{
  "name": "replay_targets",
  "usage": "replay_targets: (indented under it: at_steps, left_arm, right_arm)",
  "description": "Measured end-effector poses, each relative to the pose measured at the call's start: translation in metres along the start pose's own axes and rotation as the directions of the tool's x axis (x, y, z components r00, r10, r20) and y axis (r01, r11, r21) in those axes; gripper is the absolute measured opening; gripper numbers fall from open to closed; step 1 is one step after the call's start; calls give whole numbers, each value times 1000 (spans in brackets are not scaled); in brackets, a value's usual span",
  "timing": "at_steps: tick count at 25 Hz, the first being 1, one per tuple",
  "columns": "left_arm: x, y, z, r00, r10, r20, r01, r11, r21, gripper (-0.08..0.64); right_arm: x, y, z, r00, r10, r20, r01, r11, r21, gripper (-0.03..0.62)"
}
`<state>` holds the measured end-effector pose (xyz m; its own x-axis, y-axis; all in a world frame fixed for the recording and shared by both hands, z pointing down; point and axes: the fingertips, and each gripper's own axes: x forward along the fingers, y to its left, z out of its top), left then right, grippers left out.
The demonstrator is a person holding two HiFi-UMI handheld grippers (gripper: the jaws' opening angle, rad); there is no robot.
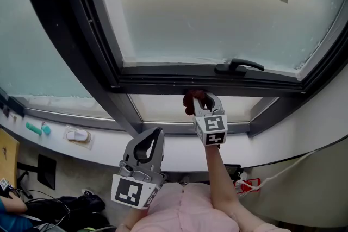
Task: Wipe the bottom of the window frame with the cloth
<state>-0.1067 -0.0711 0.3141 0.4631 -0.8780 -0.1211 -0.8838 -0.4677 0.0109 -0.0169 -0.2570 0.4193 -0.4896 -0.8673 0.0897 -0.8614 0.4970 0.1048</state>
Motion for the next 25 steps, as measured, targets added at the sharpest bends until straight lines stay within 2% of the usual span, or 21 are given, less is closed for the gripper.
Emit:
replay_targets:
  at_steps: [9,25]
  left_arm:
    - [12,-21,-5,1000,-14,-2,14,1000,-3,-2]
    - [18,-34,-14,1000,4,-4,-4,1000,-9,-2]
  right_arm:
    - [-10,-21,-3,1000,-1,3,1,1000,-4,61]
    - [-22,-45,-7,1000,-17,10,17,1000,1,61]
